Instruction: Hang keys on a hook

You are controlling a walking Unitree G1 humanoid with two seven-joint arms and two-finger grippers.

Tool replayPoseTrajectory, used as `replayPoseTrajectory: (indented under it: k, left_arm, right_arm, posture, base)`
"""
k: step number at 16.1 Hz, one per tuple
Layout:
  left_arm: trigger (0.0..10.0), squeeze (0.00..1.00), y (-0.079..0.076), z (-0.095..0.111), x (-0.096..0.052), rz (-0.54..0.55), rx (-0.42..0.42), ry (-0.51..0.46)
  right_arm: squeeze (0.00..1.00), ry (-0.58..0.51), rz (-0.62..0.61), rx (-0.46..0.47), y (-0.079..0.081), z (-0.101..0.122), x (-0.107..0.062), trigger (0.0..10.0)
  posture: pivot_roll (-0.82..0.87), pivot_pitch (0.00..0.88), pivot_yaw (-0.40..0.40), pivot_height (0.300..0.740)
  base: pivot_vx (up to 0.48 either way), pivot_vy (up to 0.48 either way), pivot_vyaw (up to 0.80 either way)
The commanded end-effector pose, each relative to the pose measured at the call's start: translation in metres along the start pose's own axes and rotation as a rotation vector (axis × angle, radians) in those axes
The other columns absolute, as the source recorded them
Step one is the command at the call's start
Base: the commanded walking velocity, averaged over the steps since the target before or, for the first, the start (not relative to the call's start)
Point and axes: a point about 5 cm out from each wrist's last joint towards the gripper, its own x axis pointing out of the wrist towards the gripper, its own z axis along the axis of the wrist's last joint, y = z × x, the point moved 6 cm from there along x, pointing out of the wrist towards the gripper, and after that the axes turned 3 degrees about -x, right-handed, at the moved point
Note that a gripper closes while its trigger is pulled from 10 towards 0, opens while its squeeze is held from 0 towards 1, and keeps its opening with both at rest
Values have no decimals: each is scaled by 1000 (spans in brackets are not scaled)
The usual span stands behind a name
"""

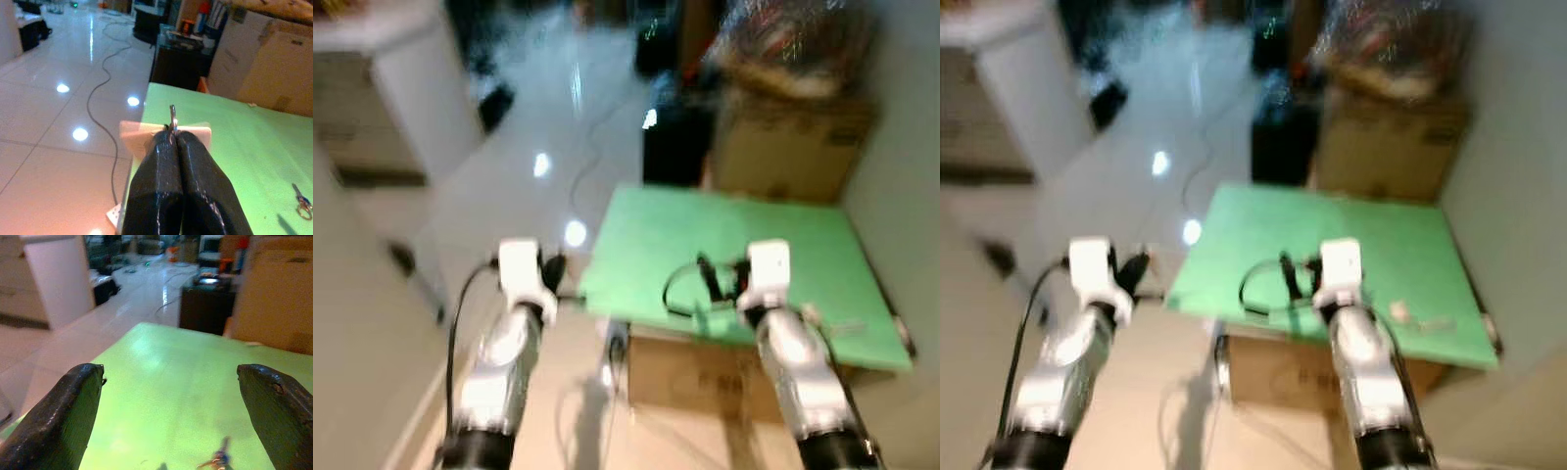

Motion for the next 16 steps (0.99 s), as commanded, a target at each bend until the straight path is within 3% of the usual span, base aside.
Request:
replayPoseTrajectory:
  k: [1,16]
  left_arm:
    - [10000,0,0,3,1,4,3,-9]
    - [10000,0,-2,3,0,0,-9,-30]
  right_arm:
    - [0,1,0,7,-1,1,0,10000]
    - [0,11,-3,25,-3,-1,3,10000]
  posture:
    - [-160,0,42,740]
    - [-152,0,27,740]
  base:
    - [-307,0,0]
    - [-310,0,0]
